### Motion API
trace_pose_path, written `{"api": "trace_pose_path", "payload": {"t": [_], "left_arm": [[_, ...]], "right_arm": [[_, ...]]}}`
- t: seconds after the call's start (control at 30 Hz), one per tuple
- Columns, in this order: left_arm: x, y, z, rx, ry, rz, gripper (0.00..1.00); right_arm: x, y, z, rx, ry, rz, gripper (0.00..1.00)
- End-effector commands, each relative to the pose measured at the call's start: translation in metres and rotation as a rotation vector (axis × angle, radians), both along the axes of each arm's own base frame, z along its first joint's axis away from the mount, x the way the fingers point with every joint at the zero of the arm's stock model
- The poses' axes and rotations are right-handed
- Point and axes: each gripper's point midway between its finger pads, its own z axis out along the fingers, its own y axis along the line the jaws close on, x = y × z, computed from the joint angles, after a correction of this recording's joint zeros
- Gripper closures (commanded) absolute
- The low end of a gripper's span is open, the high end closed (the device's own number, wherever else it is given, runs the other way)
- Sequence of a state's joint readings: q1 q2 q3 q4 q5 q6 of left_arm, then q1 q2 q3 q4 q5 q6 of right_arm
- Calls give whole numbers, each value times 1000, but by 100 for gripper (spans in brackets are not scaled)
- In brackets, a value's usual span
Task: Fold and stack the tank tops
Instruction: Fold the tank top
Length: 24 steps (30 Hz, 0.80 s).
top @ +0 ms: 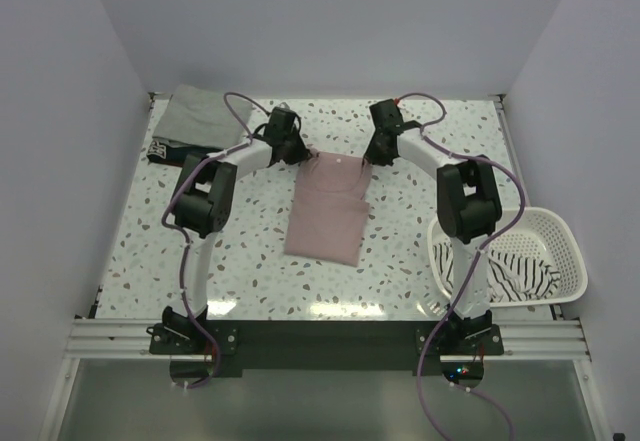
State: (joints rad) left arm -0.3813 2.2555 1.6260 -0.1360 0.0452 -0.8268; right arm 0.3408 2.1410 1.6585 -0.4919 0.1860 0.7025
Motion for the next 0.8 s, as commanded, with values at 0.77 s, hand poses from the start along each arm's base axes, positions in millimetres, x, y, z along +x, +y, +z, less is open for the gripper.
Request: {"api": "trace_pose_path", "payload": {"t": [0.77], "left_arm": [[34,9,-9,44,-52,127,83]], "right_arm": [[33,10,-37,-26,21,-30,91]]}}
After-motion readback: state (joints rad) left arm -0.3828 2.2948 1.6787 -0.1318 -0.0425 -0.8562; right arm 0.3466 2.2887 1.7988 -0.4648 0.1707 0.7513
